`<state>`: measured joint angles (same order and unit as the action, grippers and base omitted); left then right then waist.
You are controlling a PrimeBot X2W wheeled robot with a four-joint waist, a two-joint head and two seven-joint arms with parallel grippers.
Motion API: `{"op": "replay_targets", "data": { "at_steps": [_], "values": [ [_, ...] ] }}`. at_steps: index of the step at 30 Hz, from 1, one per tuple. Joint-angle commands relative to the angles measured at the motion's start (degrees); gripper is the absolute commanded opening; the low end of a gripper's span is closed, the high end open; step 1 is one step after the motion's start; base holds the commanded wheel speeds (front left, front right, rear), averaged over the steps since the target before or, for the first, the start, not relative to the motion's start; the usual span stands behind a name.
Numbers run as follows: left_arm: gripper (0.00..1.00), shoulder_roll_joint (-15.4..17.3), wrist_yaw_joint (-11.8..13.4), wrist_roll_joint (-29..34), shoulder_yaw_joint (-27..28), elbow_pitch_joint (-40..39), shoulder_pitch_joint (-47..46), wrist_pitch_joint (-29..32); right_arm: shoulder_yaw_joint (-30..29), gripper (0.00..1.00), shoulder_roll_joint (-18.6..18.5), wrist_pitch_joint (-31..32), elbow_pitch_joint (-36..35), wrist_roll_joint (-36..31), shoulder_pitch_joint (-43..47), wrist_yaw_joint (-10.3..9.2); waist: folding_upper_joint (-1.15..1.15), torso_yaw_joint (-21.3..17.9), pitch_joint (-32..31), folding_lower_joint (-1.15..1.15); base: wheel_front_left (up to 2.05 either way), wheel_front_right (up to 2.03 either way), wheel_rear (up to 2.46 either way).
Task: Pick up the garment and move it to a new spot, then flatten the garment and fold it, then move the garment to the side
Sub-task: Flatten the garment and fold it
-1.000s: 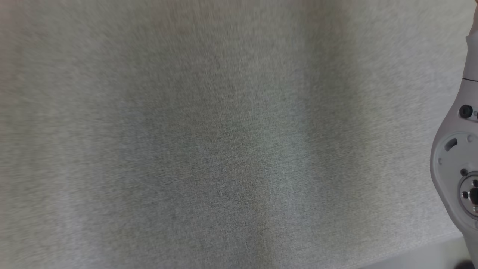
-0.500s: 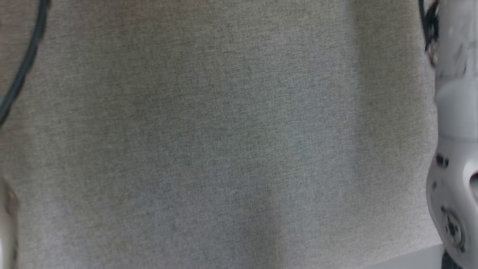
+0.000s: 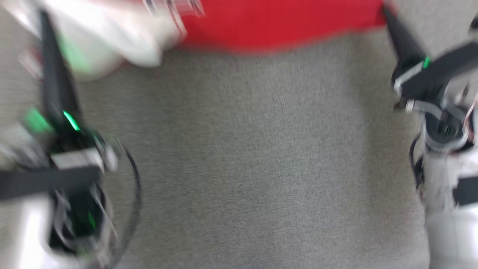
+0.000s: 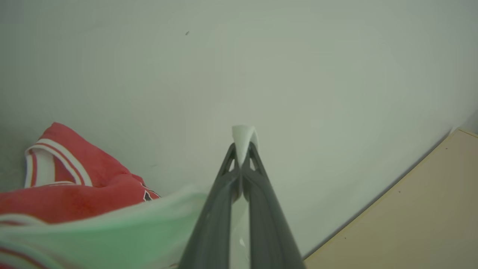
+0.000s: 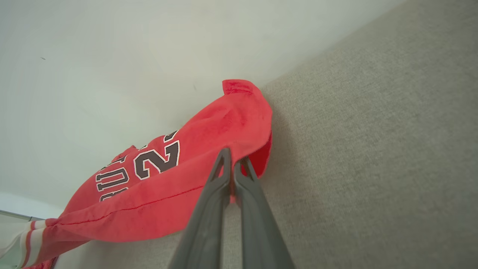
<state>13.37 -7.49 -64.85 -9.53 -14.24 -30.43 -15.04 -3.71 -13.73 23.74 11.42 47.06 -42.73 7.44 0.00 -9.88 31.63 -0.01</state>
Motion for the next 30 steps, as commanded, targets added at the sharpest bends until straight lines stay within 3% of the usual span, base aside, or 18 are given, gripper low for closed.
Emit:
{"op": "replay_targets", "data": {
  "at_steps": [1,7,13,24,30],
  "values": [
    [0.00,-0.6,0.1,-1.7,-0.4,-0.5,2.6,-0.2,-0.7,0.00,0.7,0.4,-0.5,-0.6,2.1,0.07,0.00,6.3,-11.8,0.01,0.00,0.00,0.00],
    [0.00,1.5,0.1,-12.0,-5.9,-3.5,20.8,2.9,-9.6,0.00,6.4,7.3,-4.9,-3.8,14.7,0.07,0.00,8.1,-19.0,0.01,0.00,0.00,0.00],
    [0.00,5.8,0.1,-19.5,-10.5,-5.1,31.2,8.2,-17.6,0.00,10.2,12.0,-9.1,-8.1,23.3,0.07,0.00,9.9,-22.8,0.01,0.00,0.00,0.00],
    [0.00,10.2,0.1,-26.6,-11.7,-1.0,41.3,12.8,-22.2,0.00,10.9,16.7,-11.4,-10.1,35.5,0.07,0.00,11.2,-25.3,0.01,0.00,0.00,0.00],
    [0.00,12.3,2.4,-27.9,-12.5,0.8,43.6,15.4,-23.0,0.00,10.9,19.0,-11.2,-12.7,40.6,0.07,0.00,10.9,-25.7,0.01,0.00,0.00,0.00]
  ]
}}
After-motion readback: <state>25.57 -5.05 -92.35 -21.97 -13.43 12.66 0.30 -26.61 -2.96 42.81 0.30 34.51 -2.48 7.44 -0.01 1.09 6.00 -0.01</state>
